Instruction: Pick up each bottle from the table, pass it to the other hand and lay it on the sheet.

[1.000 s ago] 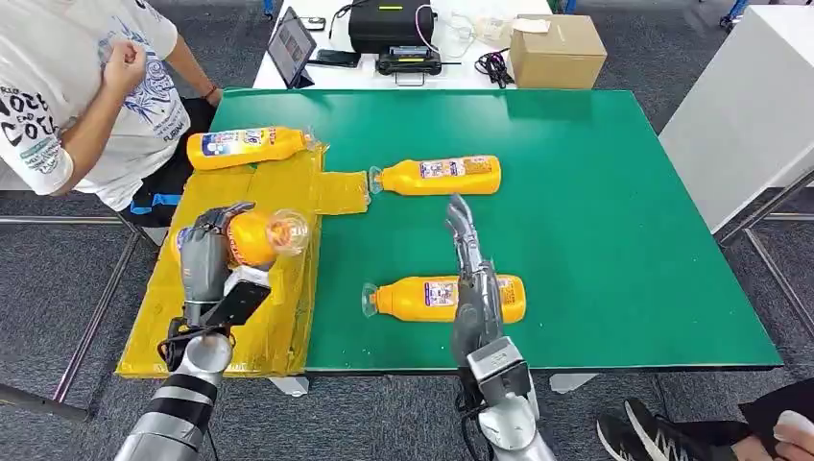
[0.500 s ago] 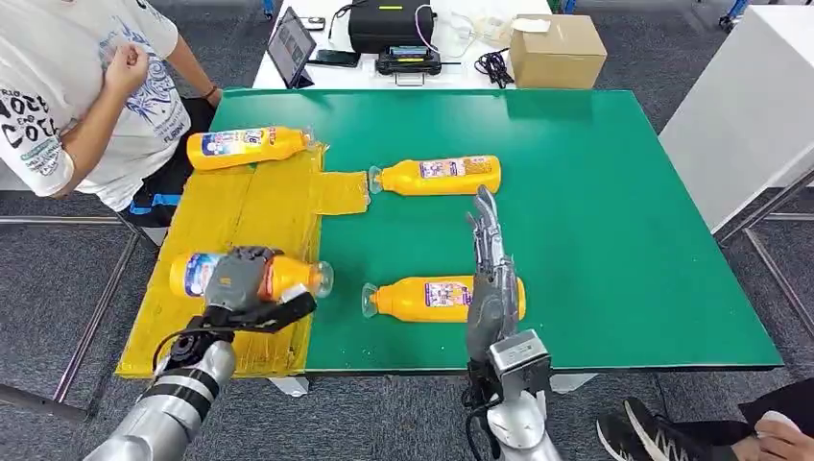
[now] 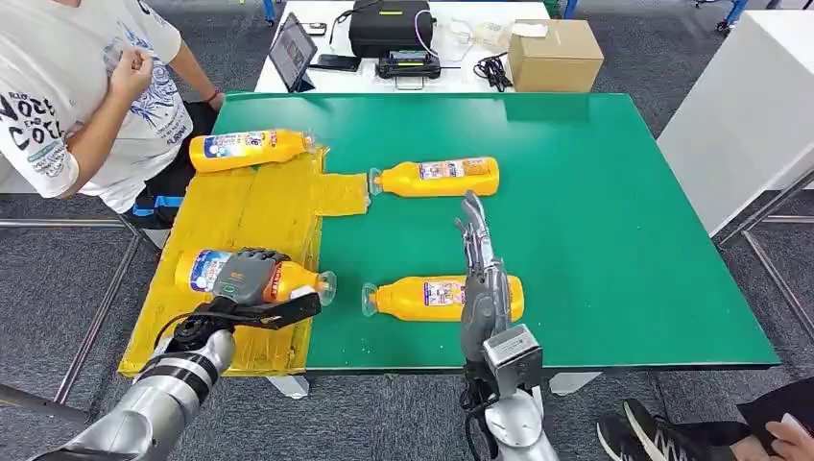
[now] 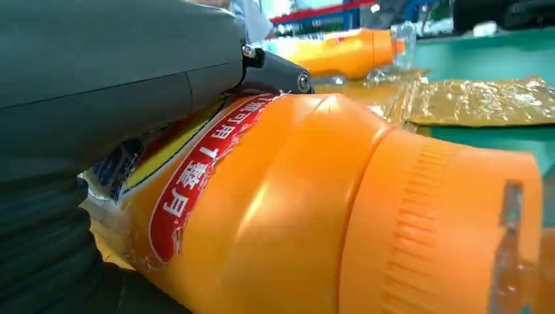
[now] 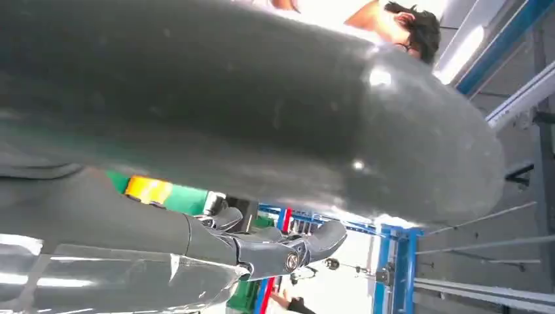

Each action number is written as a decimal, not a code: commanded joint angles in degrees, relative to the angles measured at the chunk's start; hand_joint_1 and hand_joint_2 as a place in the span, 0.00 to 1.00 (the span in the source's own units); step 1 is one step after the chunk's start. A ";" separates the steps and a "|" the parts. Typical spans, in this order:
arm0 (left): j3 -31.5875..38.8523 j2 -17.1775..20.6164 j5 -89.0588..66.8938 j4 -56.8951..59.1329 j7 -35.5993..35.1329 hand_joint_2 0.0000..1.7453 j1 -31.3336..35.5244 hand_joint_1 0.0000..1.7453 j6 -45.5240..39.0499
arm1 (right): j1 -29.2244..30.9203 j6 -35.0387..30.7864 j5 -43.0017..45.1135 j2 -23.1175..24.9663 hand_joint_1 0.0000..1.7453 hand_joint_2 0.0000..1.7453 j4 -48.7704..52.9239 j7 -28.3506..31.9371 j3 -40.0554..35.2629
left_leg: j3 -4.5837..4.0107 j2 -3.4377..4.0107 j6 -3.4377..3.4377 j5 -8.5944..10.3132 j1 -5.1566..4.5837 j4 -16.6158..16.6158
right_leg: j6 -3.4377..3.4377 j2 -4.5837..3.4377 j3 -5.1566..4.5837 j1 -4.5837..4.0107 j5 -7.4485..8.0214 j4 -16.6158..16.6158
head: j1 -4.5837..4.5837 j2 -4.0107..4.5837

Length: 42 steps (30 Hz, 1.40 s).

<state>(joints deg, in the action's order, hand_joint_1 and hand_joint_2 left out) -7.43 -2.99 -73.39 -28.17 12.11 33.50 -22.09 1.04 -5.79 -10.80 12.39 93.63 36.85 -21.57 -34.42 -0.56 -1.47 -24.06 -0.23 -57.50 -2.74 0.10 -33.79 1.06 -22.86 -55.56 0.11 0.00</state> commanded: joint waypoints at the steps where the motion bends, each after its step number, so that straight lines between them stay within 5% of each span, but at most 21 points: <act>1: 3.71 0.52 6.79 5.77 3.75 1.00 -1.33 0.00 11.05 | 2.23 1.09 0.69 0.41 0.00 0.00 -5.90 -0.84 1.84 | 0.26 0.27 0.07 -0.07 0.01 0.11 | 0.09 -0.24 0.18 -0.02 0.01 0.10 | 0.02 0.00; 2: 4.36 0.52 8.30 5.95 4.42 0.00 -1.49 0.00 13.11 | 2.42 1.28 0.79 0.44 0.00 0.00 -6.52 -1.00 1.87 | 0.32 0.37 0.10 -0.09 0.06 0.13 | 0.13 -0.32 0.22 -0.07 0.03 0.15 | 0.02 0.00; 17: 14.28 3.82 37.57 6.49 15.00 0.00 -5.70 0.00 48.31 | 7.16 1.37 2.44 0.77 0.00 0.00 -16.02 -1.77 0.02 | 1.02 0.29 0.18 -0.11 -0.01 0.33 | 0.11 -0.41 1.01 0.02 -0.01 0.24 | 0.00 0.00; 21: 15.64 0.42 45.60 0.05 18.92 0.00 -7.23 0.00 43.86 | 6.42 0.28 1.60 -0.04 0.00 0.00 -16.05 -2.21 -0.65 | 1.00 -0.01 0.15 -0.12 -0.02 0.28 | 0.06 -0.12 1.08 0.04 -0.11 0.20 | 0.00 0.00; 33: 14.81 0.68 46.76 -0.42 18.16 0.00 -7.33 0.00 43.86 | 6.43 0.30 1.60 -0.07 0.00 0.00 -15.89 -2.21 -0.62 | 0.79 -0.11 0.15 -0.10 0.04 0.13 | 0.06 0.00 0.82 -0.01 -0.15 0.10 | 0.00 0.00; 35: 16.61 -1.15 49.68 -3.07 22.89 0.00 -7.55 0.00 34.65 | 6.56 -1.99 -2.53 -1.10 0.00 0.00 -16.23 -4.29 -1.52 | 0.81 -0.08 0.15 -0.11 0.03 0.14 | 0.06 -0.03 0.82 -0.01 -0.16 0.09 | 0.00 0.00; 36: 17.19 -3.41 50.73 -7.27 26.94 0.00 -7.76 0.00 23.86 | 6.81 -4.05 -7.84 -2.80 0.00 1.00 -16.90 -6.66 -2.79 | 0.79 -0.16 0.13 -0.10 0.02 0.13 | 0.04 0.04 0.83 0.00 -0.17 0.09 | 0.00 0.00; 37: 17.11 -4.77 50.17 -10.78 27.89 0.00 -8.19 0.00 15.82 | 7.55 -3.92 -12.18 -4.69 0.00 1.00 -18.29 -9.66 -4.23 | 0.76 -0.31 0.10 -0.08 0.01 0.11 | 0.00 0.19 0.87 0.02 -0.19 0.09 | 0.00 0.00; 38: 17.39 -6.20 51.10 -16.68 27.89 1.00 -9.33 0.00 8.98 | 9.10 -3.76 -18.78 -7.65 0.00 1.00 -20.80 -13.17 -6.33 | 0.76 -0.35 0.07 -0.07 0.00 0.10 | -0.02 0.23 0.85 0.02 -0.20 0.09 | 0.00 0.00; 42: 9.69 -3.45 53.80 -31.08 27.89 1.00 -15.15 0.00 -12.05 | 16.92 4.09 -26.12 -15.38 0.00 1.00 -33.11 -20.93 -10.76 | 0.37 -0.12 0.07 -0.06 0.10 0.01 | 0.01 0.13 0.41 -0.08 -0.04 0.15 | 0.00 0.00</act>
<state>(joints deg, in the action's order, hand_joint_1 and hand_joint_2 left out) 7.28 -5.53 -23.21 -38.41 38.95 24.98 -13.01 6.54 -8.13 -27.82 10.68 79.29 24.25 -23.39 -34.10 -0.71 -1.44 -24.08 -0.25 -57.48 -2.69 0.28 -33.49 1.10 -22.92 -55.55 0.11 0.00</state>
